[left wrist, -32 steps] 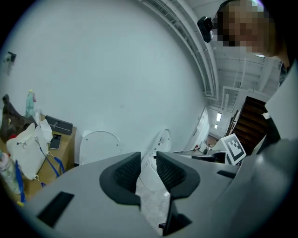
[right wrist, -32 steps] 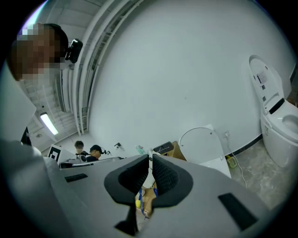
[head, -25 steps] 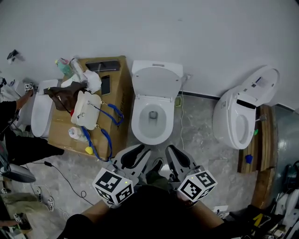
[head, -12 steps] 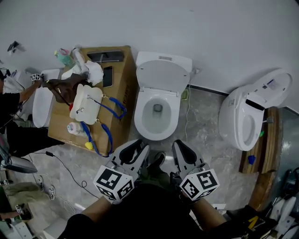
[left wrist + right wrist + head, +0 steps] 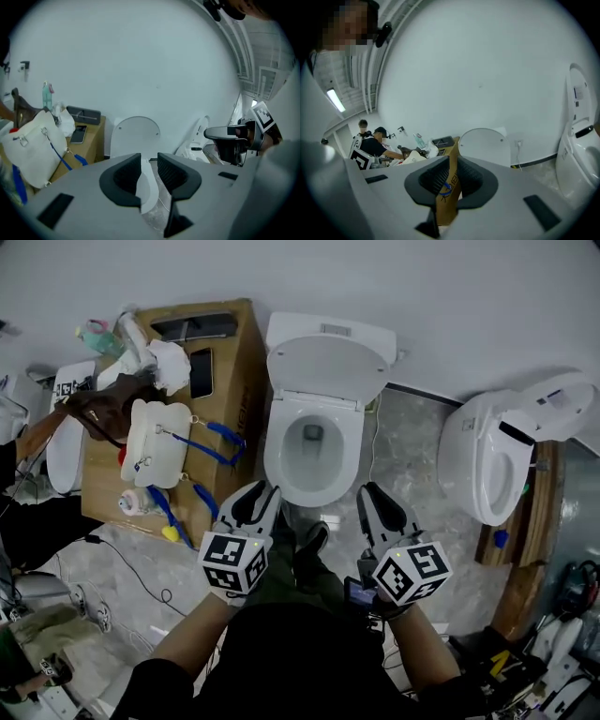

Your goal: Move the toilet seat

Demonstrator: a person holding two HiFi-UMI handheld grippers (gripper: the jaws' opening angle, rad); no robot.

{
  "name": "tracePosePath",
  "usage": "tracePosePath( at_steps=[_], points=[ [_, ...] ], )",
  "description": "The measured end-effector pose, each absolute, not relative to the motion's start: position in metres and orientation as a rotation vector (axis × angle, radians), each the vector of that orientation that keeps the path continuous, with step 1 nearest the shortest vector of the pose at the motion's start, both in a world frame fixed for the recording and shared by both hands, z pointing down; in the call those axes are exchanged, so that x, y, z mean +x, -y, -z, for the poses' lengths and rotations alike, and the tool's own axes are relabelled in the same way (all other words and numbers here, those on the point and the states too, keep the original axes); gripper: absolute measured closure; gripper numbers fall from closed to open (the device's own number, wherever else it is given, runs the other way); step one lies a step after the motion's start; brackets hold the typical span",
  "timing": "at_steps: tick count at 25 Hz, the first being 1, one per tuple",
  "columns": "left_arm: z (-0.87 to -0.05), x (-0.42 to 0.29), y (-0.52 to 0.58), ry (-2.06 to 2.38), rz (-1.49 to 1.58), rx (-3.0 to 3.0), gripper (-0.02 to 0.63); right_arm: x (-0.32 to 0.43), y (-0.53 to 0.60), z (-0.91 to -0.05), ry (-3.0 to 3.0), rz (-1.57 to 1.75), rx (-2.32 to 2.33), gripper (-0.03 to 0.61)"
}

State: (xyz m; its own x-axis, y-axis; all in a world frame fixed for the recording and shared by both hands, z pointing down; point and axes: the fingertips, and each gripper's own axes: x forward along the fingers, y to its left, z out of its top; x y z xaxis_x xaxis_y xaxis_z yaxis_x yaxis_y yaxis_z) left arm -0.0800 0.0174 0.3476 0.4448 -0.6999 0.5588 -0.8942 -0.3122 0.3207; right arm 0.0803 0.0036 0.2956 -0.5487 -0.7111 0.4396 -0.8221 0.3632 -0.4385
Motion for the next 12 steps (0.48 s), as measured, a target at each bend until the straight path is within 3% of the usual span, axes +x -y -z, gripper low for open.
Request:
tracePosePath(
  at_steps=[3, 5, 7, 12],
  points=[
    [-0.376, -0.089, -0.008, 1.281, -0.38, 2.035, 0.5, 0.076, 0.012, -0.319, 2.369, -0.994, 1.395, 0.518],
    [-0.386, -0.095, -0.001, 1.256, -0.323, 2.012, 0.493, 0.071, 0.022, -0.328, 2.336, -1.008, 1.403, 0.415],
    [-0.397, -0.099, 0.007, 1.23, -0.328, 2.021, 0.47, 0.066, 0.031, -0.335, 2.315, -1.015, 1.416, 0.368],
    [-0.444, -0.098, 0.019, 1.103, -0.396, 1.998, 0.42, 0.053, 0.055, -0.364, 2.292, -1.034, 1.429, 0.344]
  ],
)
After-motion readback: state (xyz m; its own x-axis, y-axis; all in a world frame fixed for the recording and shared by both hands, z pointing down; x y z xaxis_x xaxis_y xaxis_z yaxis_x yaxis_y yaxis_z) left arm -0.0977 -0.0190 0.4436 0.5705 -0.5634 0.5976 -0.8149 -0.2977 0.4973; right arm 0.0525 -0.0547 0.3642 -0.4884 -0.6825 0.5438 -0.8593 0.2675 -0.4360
